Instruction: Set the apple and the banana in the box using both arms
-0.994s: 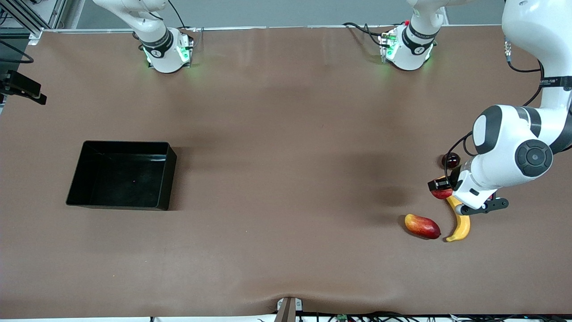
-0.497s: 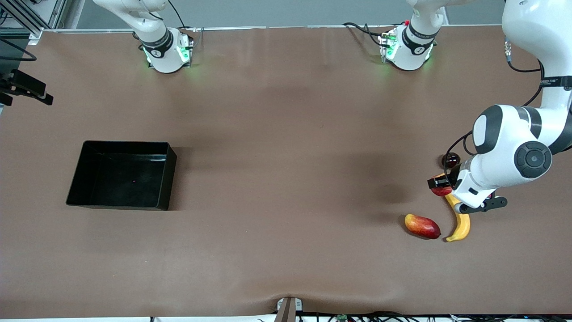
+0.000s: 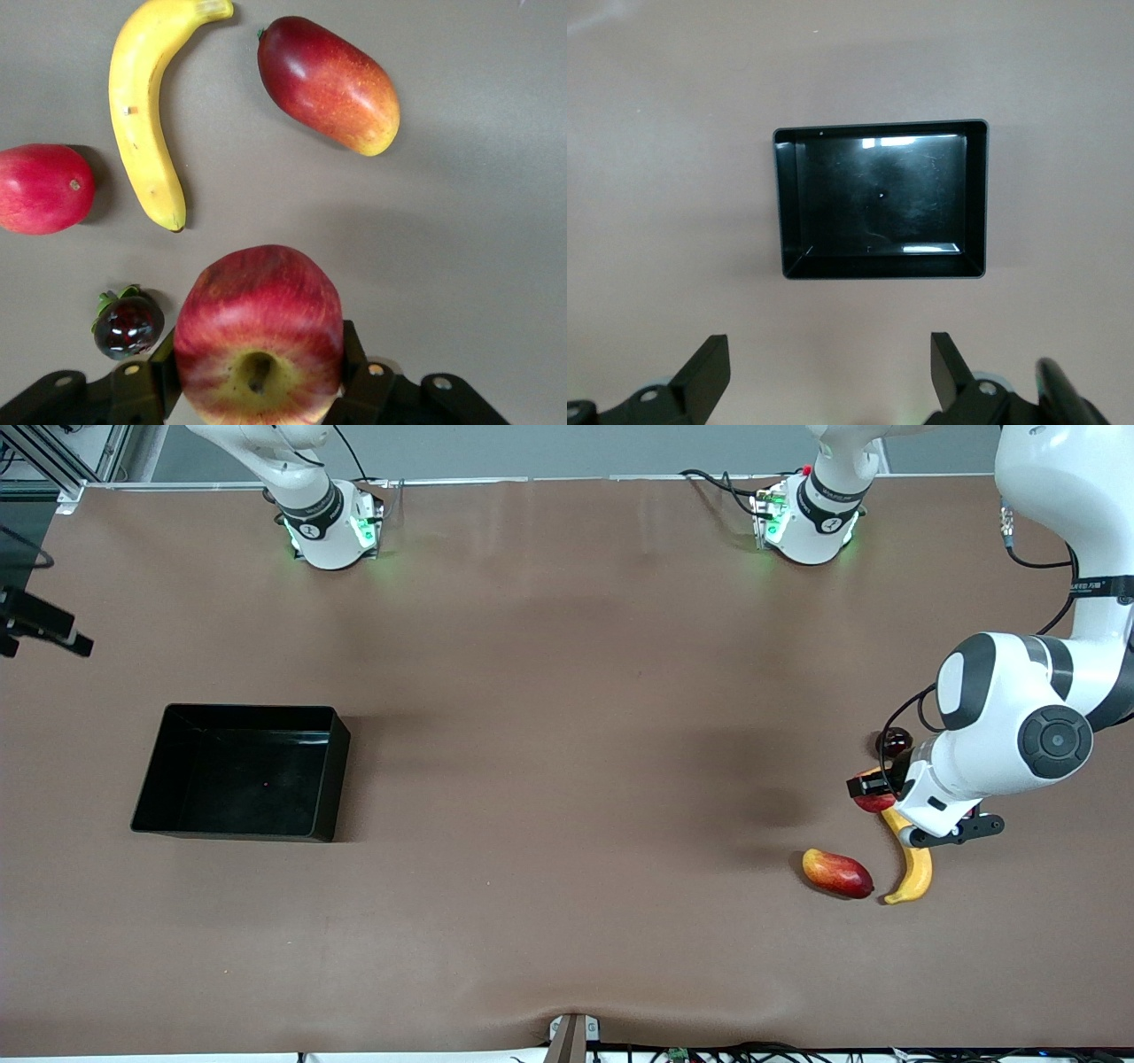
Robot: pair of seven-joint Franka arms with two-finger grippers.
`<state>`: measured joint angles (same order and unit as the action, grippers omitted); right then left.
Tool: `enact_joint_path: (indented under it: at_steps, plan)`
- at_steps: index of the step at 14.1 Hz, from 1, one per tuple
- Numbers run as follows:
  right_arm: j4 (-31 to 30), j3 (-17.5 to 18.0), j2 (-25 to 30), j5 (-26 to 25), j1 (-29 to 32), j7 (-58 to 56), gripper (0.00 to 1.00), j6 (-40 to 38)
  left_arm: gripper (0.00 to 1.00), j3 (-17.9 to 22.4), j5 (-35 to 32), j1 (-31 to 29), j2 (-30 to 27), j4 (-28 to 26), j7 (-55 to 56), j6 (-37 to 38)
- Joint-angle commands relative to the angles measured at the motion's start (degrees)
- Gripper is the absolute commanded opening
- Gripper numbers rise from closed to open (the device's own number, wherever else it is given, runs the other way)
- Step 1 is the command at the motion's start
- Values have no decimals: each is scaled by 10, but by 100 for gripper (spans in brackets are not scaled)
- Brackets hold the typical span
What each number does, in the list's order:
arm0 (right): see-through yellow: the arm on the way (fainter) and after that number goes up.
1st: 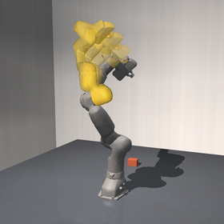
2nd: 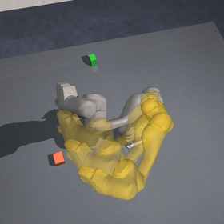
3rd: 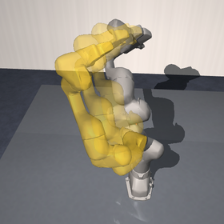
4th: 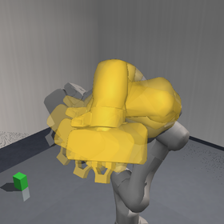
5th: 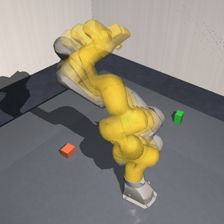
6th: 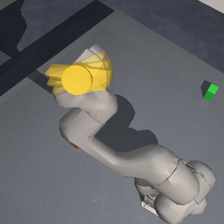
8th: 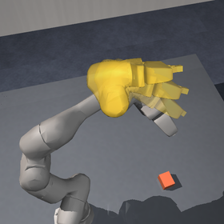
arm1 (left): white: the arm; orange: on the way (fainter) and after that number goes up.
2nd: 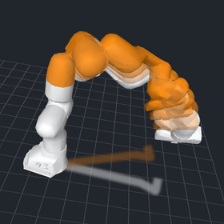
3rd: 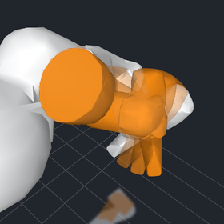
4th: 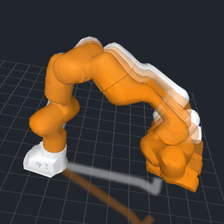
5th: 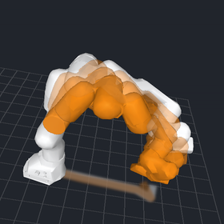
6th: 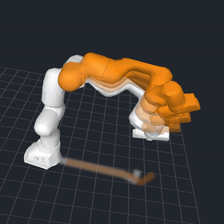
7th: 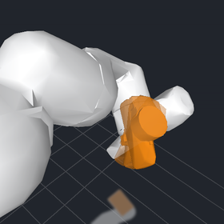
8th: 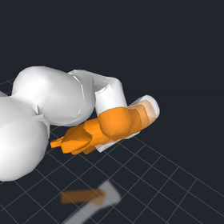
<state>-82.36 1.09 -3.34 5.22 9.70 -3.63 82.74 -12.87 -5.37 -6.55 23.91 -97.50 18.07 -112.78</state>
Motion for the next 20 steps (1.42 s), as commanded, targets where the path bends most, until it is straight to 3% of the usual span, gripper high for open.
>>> enact_joint_path:
  at_steps: [1,5,8,20]
  plan:
    - [3,7,-38,1,35,0,100,17,0,-6,-4,0,-5,-1,10,11]
    - [2,7,-118,1,73,1,100,56,0,-8,-4,0,-3,-1,11,12]
    - [4,6,-163,-75,80,4,100,59,0,-8,-4,0,1,-1,11,12]
    - [7,5,-144,-79,169,-81,100,21,0,-8,-4,0,3,-1,11,12]
